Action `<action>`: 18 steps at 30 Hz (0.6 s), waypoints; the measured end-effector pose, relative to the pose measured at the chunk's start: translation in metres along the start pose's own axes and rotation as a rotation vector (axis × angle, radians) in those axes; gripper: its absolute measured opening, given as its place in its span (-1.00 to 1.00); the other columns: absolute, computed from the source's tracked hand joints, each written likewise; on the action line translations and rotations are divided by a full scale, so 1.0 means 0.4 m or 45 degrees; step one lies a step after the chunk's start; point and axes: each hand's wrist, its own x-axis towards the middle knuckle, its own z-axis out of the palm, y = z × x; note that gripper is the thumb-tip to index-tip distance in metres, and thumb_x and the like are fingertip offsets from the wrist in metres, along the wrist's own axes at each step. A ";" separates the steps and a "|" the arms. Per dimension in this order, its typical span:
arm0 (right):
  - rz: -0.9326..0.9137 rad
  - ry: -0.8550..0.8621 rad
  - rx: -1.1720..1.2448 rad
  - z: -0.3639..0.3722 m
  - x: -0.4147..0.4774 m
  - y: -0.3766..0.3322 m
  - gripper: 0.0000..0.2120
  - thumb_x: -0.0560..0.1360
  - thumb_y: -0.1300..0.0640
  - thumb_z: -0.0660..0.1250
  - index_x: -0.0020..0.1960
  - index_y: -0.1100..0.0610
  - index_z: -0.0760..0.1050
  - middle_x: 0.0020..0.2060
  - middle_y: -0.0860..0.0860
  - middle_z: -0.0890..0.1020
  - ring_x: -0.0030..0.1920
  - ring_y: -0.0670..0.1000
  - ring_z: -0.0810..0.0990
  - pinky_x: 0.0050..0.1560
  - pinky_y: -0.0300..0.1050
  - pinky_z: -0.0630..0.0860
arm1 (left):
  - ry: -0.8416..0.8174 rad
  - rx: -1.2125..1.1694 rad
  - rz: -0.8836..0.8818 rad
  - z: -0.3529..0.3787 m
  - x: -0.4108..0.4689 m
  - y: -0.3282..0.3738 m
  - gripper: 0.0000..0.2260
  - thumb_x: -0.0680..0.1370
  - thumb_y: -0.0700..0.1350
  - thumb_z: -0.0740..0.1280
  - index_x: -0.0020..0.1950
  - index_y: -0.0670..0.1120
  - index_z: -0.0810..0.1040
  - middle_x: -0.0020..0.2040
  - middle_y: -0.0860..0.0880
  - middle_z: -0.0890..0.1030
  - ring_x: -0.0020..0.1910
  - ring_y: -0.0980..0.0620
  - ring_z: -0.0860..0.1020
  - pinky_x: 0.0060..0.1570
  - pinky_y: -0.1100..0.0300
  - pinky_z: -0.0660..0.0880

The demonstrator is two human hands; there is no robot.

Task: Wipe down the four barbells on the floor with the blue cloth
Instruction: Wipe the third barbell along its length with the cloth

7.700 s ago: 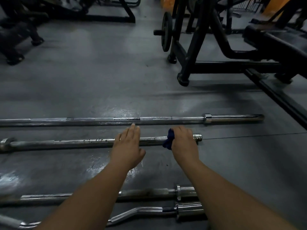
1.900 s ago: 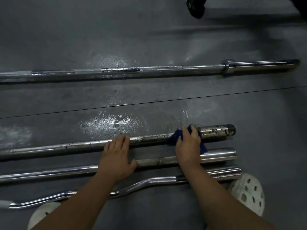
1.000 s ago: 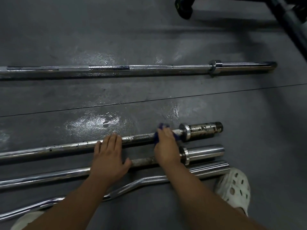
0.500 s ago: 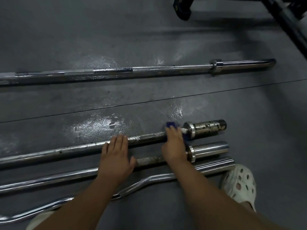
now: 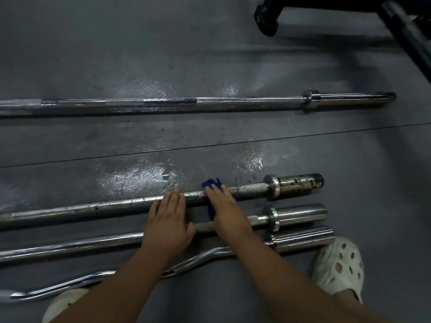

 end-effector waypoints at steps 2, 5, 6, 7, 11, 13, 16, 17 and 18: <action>0.216 0.148 0.044 -0.026 0.002 0.079 -0.15 0.40 0.46 0.22 0.59 0.00 0.07 0.59 -0.05 0.05 0.58 0.02 -0.04 0.52 -0.01 0.16 | -0.001 0.020 0.011 0.001 0.001 -0.006 -0.16 0.38 0.25 -0.15 0.61 -0.09 0.13 0.63 -0.07 0.07 0.60 -0.05 0.05 0.53 -0.08 -0.02; 0.461 0.340 0.058 -0.014 -0.007 0.081 -0.20 0.42 0.44 0.21 0.58 0.05 0.10 0.59 -0.01 0.05 0.58 0.06 -0.08 0.51 -0.06 0.14 | -0.008 0.039 -0.005 0.007 0.000 -0.008 -0.23 0.41 0.22 -0.02 0.56 -0.13 0.28 0.58 -0.10 0.22 0.56 -0.09 0.20 0.49 -0.14 0.13; 0.369 0.330 0.116 0.002 -0.004 0.045 -0.21 0.41 0.44 0.20 0.58 0.07 0.13 0.59 -0.01 0.08 0.58 0.07 -0.09 0.52 -0.10 0.08 | -0.003 0.032 -0.008 0.011 0.000 -0.006 -0.25 0.41 0.20 0.03 0.52 -0.15 0.34 0.55 -0.12 0.29 0.53 -0.11 0.26 0.46 -0.17 0.19; 0.234 0.264 0.174 0.021 0.000 0.009 -0.21 0.40 0.45 0.19 0.58 0.07 0.15 0.58 -0.01 0.12 0.58 0.05 -0.08 0.52 -0.16 0.02 | 0.005 0.024 -0.011 0.015 0.000 -0.004 -0.26 0.40 0.19 0.06 0.50 -0.16 0.38 0.53 -0.14 0.33 0.51 -0.12 0.30 0.44 -0.19 0.23; -0.023 0.071 0.118 0.013 0.029 0.017 -0.20 0.40 0.45 0.18 0.57 0.03 0.15 0.56 -0.06 0.16 0.57 -0.01 0.00 0.55 -0.12 -0.01 | 0.037 0.008 -0.026 0.018 0.001 0.001 -0.26 0.41 0.19 0.05 0.50 -0.16 0.37 0.53 -0.14 0.33 0.52 -0.11 0.29 0.46 -0.18 0.21; 0.215 0.226 0.048 -0.024 0.028 0.089 -0.23 0.40 0.46 0.21 0.55 0.06 0.20 0.56 -0.01 0.18 0.56 0.01 0.06 0.53 -0.09 0.09 | 0.044 0.001 -0.025 0.019 0.003 -0.001 -0.24 0.41 0.21 0.01 0.53 -0.14 0.32 0.56 -0.12 0.27 0.55 -0.09 0.22 0.49 -0.16 0.15; 0.509 0.331 0.024 -0.053 0.008 0.136 -0.23 0.44 0.45 0.22 0.58 0.12 0.10 0.59 0.02 0.07 0.58 0.04 -0.05 0.48 -0.07 0.15 | 0.062 -0.008 -0.005 0.024 0.003 -0.005 -0.22 0.41 0.23 -0.03 0.56 -0.12 0.26 0.59 -0.11 0.21 0.57 -0.10 0.16 0.50 -0.16 0.10; 0.572 0.345 0.042 -0.046 0.011 0.126 -0.23 0.46 0.44 0.22 0.59 0.13 0.06 0.59 0.02 0.02 0.58 0.05 -0.09 0.48 -0.09 0.13 | 0.061 0.009 0.005 0.027 0.003 -0.008 -0.22 0.42 0.24 -0.03 0.57 -0.12 0.25 0.59 -0.11 0.20 0.57 -0.10 0.16 0.50 -0.16 0.10; 0.622 0.383 0.048 -0.035 0.017 0.106 -0.25 0.48 0.43 0.22 0.59 0.14 0.04 0.59 0.03 0.00 0.58 0.08 -0.12 0.48 -0.10 0.11 | 0.059 0.030 0.013 0.031 0.004 -0.011 -0.22 0.42 0.25 -0.03 0.57 -0.12 0.24 0.59 -0.11 0.19 0.57 -0.11 0.15 0.50 -0.16 0.11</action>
